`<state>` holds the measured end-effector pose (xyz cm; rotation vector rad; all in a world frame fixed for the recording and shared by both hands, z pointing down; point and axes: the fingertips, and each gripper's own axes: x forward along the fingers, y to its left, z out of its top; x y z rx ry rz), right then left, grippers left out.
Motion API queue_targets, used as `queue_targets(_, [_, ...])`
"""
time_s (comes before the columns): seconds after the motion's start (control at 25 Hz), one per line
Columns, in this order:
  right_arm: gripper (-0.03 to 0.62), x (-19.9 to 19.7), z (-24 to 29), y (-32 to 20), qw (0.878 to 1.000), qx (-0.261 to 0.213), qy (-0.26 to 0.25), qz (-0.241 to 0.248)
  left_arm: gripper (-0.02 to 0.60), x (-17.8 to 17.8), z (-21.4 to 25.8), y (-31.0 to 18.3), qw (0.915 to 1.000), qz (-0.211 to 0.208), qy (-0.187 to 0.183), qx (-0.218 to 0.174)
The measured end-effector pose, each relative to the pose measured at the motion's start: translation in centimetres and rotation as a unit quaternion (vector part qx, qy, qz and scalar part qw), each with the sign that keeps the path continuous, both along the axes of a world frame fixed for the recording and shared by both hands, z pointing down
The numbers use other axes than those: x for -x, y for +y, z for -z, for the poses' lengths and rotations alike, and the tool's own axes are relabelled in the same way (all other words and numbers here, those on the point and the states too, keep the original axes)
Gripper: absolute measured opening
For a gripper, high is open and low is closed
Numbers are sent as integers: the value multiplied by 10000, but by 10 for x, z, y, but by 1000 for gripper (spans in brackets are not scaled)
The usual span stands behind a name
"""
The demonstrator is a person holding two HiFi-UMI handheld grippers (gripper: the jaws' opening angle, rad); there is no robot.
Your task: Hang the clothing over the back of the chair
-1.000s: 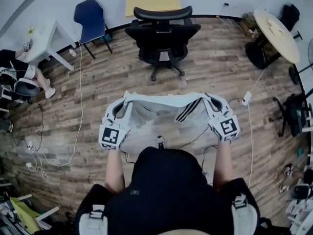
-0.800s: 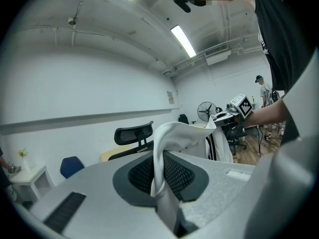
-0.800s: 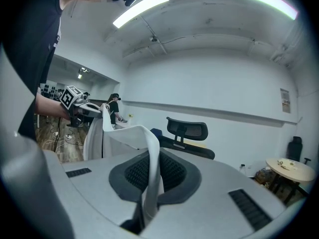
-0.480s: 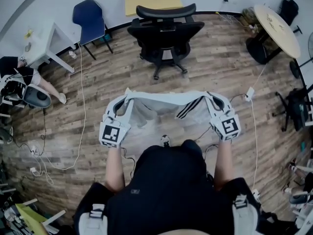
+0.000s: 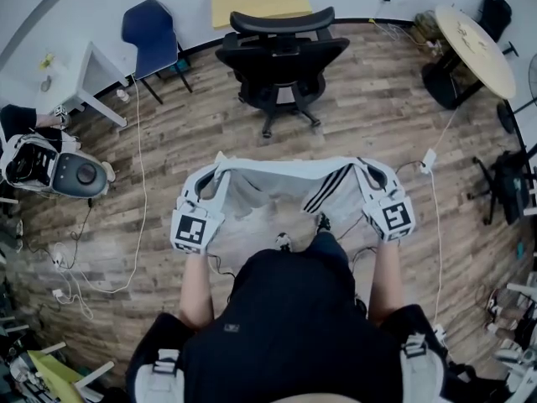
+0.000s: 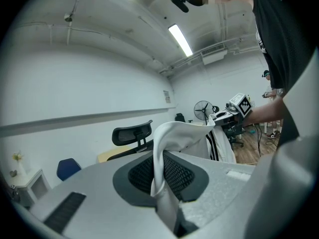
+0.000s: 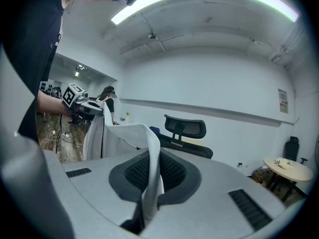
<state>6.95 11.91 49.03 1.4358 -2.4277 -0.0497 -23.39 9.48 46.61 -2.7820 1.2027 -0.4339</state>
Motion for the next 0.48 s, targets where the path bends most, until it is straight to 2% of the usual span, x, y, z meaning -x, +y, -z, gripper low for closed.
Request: queue_targets(0.48, [-2, -44, -5, -52, 9999, 65, 7, 130, 28, -44, -2, -49, 9999, 143, -48, 24])
